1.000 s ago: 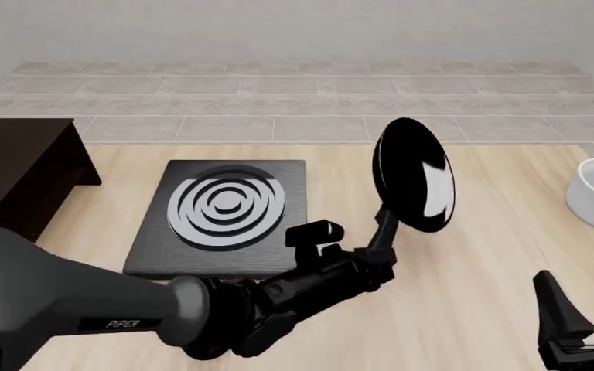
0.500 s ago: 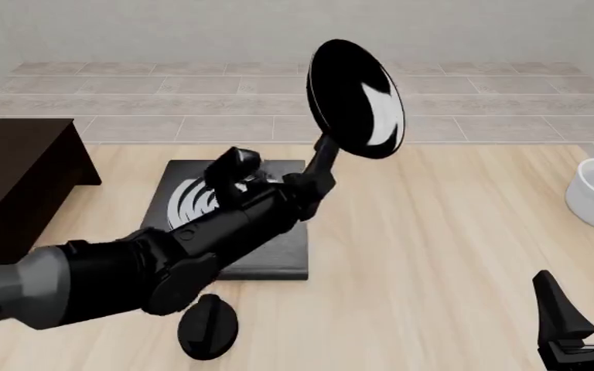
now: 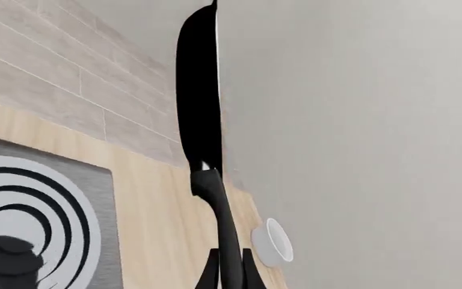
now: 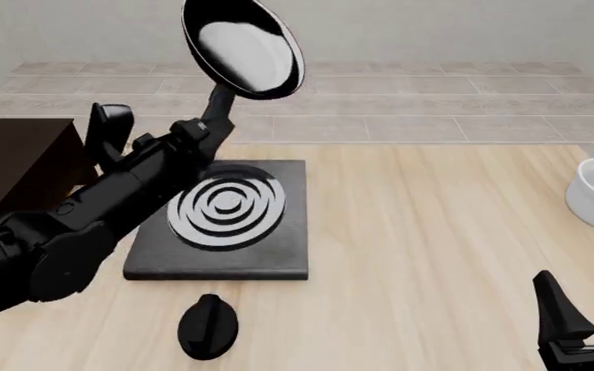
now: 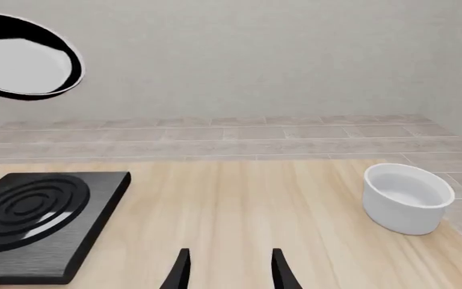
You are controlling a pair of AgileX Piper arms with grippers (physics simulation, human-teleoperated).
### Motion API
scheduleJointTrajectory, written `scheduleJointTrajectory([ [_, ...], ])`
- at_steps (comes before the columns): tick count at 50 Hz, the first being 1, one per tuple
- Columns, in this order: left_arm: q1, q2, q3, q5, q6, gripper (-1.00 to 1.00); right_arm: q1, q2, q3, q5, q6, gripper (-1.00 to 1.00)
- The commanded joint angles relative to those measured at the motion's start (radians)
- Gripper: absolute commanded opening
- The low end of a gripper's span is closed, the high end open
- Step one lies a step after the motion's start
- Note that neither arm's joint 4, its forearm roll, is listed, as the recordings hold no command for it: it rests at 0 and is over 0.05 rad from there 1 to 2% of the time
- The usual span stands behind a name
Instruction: Put the frying pan on top of the cabinet.
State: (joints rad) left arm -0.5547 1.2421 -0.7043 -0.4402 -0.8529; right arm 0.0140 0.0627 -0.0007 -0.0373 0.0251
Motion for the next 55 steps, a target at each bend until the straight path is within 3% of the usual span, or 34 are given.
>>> scheduleJointTrajectory([
  [1, 0.13, -0.123, 0.032, -0.005, -0.056, -1.0, 0.0, -0.002, 0.0, 0.001, 0.001, 1.0],
  [12, 0.269, -0.229, 0.071, 0.018, -0.109, -1.0, 0.003, -0.006, 0.0, 0.004, 0.001, 1.0],
  [18, 0.341, -0.244, 0.117, -0.014, -0.189, -1.0, 0.004, -0.007, 0.0, 0.006, -0.001, 1.0],
  [19, 0.345, -0.221, 0.148, -0.057, -0.254, -1.0, 0.005, -0.005, 0.0, 0.005, -0.003, 1.0],
  [20, 0.373, -0.239, 0.137, -0.026, -0.219, -1.0, 0.006, -0.005, 0.0, 0.004, -0.003, 1.0],
  [34, 0.508, -0.287, 0.226, -0.071, -0.331, -1.0, 0.007, 0.007, 0.0, -0.005, -0.003, 1.0],
  [55, 0.571, -0.357, 0.303, -0.118, -0.419, -1.0, 0.009, 0.008, 0.0, -0.003, -0.001, 1.0],
])
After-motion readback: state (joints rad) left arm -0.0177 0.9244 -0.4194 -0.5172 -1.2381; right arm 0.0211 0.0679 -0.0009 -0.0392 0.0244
